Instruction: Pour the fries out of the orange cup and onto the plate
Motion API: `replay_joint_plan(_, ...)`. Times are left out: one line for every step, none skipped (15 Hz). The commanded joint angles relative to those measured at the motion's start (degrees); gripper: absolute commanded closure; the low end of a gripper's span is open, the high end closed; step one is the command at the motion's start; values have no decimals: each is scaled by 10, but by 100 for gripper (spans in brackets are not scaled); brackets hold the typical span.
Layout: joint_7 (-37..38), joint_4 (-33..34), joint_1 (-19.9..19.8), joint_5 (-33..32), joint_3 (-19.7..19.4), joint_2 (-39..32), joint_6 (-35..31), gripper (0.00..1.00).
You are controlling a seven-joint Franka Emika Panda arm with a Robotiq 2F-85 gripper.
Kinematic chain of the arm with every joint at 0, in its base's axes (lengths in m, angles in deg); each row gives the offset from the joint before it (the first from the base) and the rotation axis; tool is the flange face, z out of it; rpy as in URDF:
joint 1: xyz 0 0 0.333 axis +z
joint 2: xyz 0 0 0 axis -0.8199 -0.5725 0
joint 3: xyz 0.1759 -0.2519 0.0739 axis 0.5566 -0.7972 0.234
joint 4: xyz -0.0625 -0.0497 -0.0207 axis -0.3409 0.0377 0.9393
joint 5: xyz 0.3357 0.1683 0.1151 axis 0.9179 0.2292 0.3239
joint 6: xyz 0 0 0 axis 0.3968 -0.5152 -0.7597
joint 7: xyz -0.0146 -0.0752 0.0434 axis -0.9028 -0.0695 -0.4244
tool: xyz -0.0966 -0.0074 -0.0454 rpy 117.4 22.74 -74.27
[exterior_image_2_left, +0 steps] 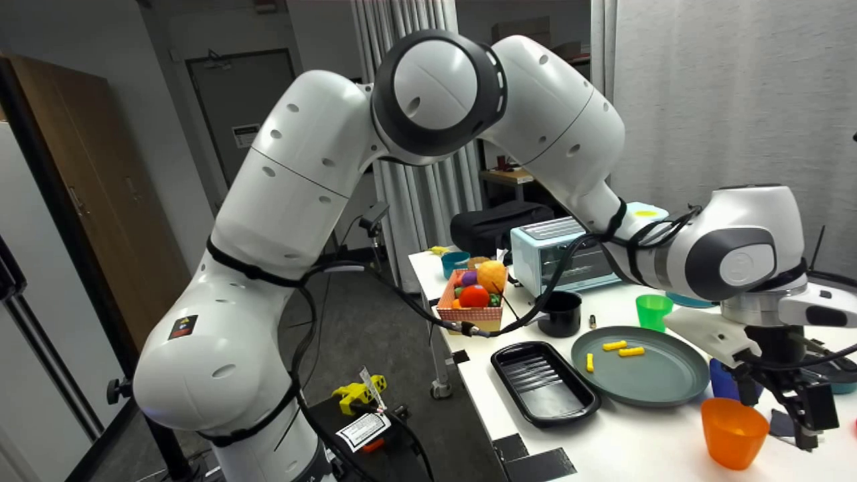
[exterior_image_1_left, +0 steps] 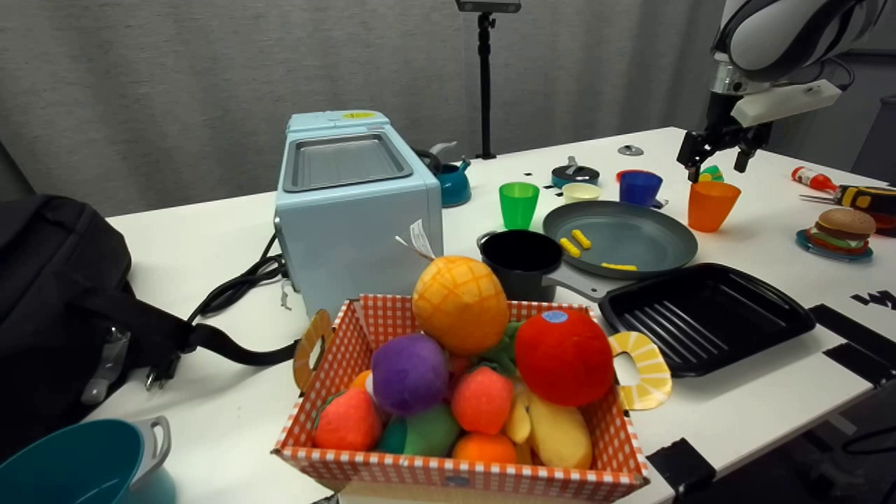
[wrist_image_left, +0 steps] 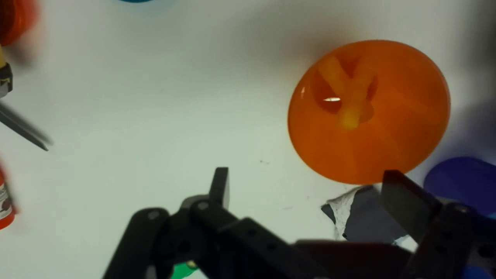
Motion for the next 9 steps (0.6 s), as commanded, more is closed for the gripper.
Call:
replay_joint_plan(-7,-2,3,10,3,0,13,0)
replay_joint_plan(-5,-4,5,9,2,1,13,0)
replay_joint_plan(-5,-6,5,9,2,3,12,0)
replay_joint_plan(-2,-8,7,8,1,4,11,0)
replay_joint_plan(-3,-9,6,9,1,6,10,0)
replay_joint_plan(-2,-10,6,9,0,8,9,0)
replay_joint_plan(-3,-14,5,10,0,13,8,0)
replay_joint_plan(-3,-17,4,10,-1,16,6,0)
replay_joint_plan(-4,-23,3,11,-1,23,4,0)
